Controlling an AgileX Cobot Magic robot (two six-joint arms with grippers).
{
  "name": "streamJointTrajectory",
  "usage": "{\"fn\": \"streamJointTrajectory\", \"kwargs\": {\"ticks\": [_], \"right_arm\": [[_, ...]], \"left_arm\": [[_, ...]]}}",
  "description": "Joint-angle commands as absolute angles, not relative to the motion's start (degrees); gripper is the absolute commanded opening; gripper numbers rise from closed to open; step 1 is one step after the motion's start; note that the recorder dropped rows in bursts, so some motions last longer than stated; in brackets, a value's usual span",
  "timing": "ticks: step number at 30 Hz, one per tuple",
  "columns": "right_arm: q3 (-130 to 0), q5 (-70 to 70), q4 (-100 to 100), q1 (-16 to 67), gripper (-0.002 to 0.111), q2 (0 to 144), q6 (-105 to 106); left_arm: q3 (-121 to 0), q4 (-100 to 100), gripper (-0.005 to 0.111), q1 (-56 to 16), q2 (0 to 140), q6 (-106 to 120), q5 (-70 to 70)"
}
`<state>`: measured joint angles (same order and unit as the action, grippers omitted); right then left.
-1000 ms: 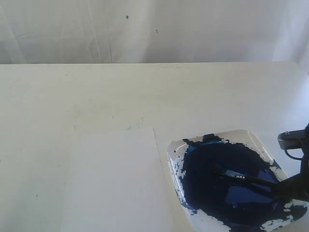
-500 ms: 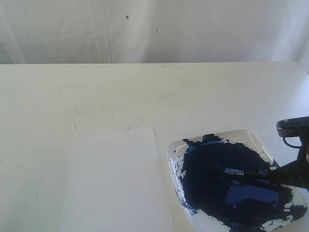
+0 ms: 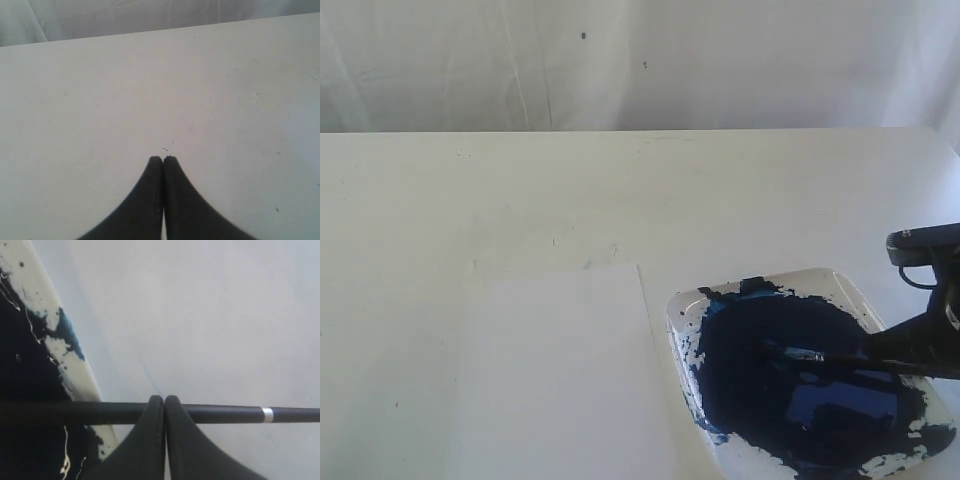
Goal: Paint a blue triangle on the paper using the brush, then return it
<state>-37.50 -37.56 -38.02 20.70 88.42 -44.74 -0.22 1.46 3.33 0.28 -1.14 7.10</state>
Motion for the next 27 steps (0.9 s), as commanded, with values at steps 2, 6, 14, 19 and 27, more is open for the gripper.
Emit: {"fn": "streamJointTrajectory", "kwargs": {"ticks": [2, 6, 14, 19, 27], "right_arm": [[-39.39, -39.72, -37.44, 20.49, 0.000, 88.05, -45.20], [-39.85, -39.60, -35.01, 20.49, 0.000, 84.68, -46.31], [-37.64, -38.86, -38.03, 20.49, 0.000, 78.75, -82.75], [-30.12, -31.38, -38.13, 20.61, 0.000, 73.85, -108.88], [-22.99, -26.82, -38.83, 20.51, 0.000, 69.94, -120.58]], "left_arm": [[0.00, 1.14, 0.000, 3.05, 0.00, -1.27, 7.01], [0.00, 1.14, 0.000, 3.05, 0.00, -1.27, 7.01], [0.00, 1.14, 0.000, 3.05, 0.00, -1.27, 7.01], [0.00, 1.14, 0.000, 3.05, 0.00, -1.27, 7.01], [0.00, 1.14, 0.000, 3.05, 0.00, -1.27, 7.01]]}}
